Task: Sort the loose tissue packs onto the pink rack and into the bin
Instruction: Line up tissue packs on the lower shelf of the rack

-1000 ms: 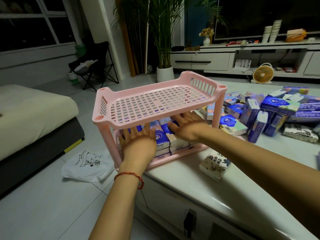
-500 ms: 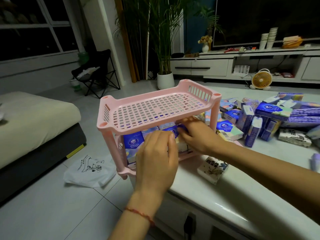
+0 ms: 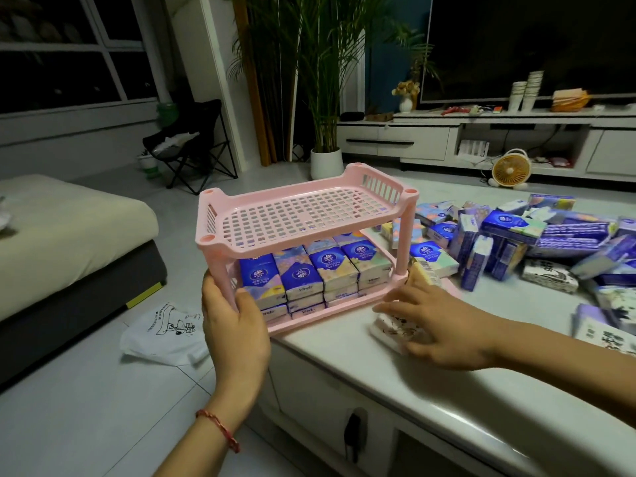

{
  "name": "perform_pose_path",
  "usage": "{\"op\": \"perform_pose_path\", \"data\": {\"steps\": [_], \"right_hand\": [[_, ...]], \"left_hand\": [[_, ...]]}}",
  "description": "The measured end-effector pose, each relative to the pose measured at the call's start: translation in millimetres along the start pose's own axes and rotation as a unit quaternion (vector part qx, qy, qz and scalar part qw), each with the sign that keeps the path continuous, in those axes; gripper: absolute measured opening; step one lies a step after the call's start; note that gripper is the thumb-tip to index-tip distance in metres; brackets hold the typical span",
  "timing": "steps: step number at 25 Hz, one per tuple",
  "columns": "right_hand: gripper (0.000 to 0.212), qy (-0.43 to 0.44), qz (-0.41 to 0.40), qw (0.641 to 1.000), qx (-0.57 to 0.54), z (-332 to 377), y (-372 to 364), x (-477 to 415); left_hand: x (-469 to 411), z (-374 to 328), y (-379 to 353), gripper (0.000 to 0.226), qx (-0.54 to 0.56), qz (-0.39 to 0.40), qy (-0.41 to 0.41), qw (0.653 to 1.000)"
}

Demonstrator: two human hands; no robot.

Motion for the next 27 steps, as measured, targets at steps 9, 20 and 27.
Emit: {"op": "perform_pose_path", "data": {"steps": [9,20,27], "right_hand": [[0.044,-0.055,0.016,0.998,-0.02,-8.9,-3.6,26.2],[0.073,-0.257,0.012,0.961,-0.105,-16.8,8.7,54.3],[0.027,-0.23,0.047,0.972,-0.003,-11.7,59.2,96.9]], "left_hand": [[69.9,3.3,-33.4,0.04,-0.137,0.115,-0.207,0.962],[127.9,-3.6,-88.7,0.05,-0.055,0.174,-0.243,0.953],[130.0,-13.4,-98.9,0.059,-0.043,0.462,-0.204,0.862]]}}
Point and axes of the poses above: each hand's wrist, its own x-axis away from the middle knuckle, its own y-axis out of the back of the hand, z = x × y, the point moved 1 cm from there along -x, towards the middle knuckle, and after that the axes turned 7 degrees about y, right-handed, at the moved point
